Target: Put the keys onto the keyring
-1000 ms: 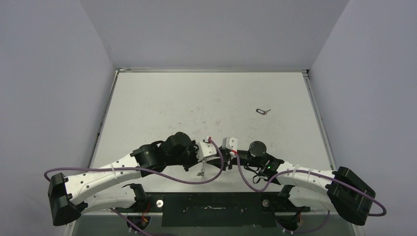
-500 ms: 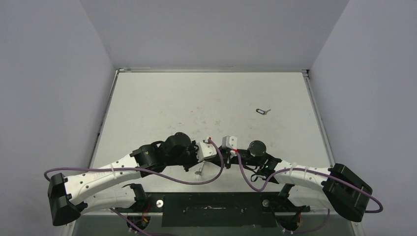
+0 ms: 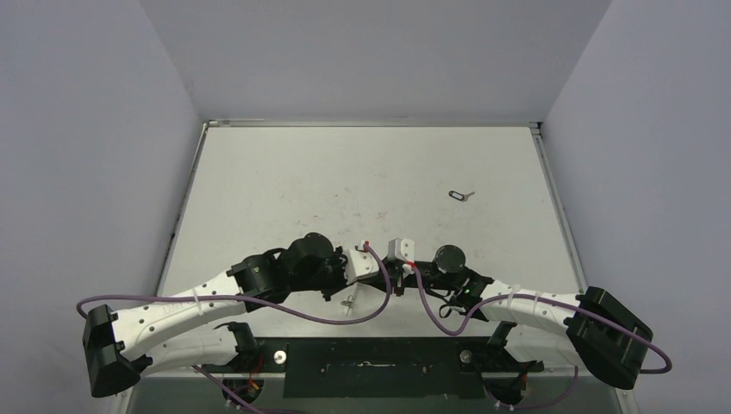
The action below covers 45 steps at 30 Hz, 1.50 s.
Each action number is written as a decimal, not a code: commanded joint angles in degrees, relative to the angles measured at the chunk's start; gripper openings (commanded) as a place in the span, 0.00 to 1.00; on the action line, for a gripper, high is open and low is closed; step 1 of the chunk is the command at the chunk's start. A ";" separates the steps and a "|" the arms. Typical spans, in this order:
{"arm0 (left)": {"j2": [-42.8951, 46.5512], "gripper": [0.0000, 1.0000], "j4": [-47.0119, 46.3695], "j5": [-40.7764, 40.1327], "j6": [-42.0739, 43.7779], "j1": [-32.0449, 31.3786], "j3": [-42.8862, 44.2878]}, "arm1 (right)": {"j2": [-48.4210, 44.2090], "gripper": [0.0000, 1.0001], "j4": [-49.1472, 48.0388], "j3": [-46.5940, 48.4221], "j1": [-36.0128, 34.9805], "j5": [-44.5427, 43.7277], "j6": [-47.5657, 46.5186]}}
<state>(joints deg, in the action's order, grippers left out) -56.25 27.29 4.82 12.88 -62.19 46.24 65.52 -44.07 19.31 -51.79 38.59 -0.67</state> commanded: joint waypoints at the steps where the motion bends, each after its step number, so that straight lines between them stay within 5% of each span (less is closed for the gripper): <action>1: 1.66 0.00 -3.91 1.42 -0.18 -0.38 0.02 | 0.64 0.05 -1.52 2.42 -0.07 1.96 -0.85; 8: 3.55 0.00 -5.40 -0.25 -1.10 -0.36 -1.69 | 0.67 0.00 -1.14 2.15 -0.07 2.13 -1.15; 13: 8.46 0.32 -10.25 -4.36 -3.84 -0.30 -7.30 | -0.75 0.00 -3.56 0.43 0.04 1.19 -0.15; 18: 16.11 0.42 -18.54 -7.39 -5.40 -0.30 -16.18 | -1.59 0.00 -8.32 -2.08 0.26 0.18 1.33; 30: 31.71 0.40 -57.03 -1.55 -5.11 -0.21 -41.07 | -1.53 0.00 -21.02 -7.31 0.20 1.07 2.66; 45: 21.60 0.37 -75.07 5.25 -5.23 -0.30 -43.97 | 4.76 0.00 -31.79 -6.84 -1.19 1.83 6.49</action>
<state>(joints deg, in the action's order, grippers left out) -32.47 -39.72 7.60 8.12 -62.22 1.65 68.88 -66.11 11.81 -52.34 38.85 4.08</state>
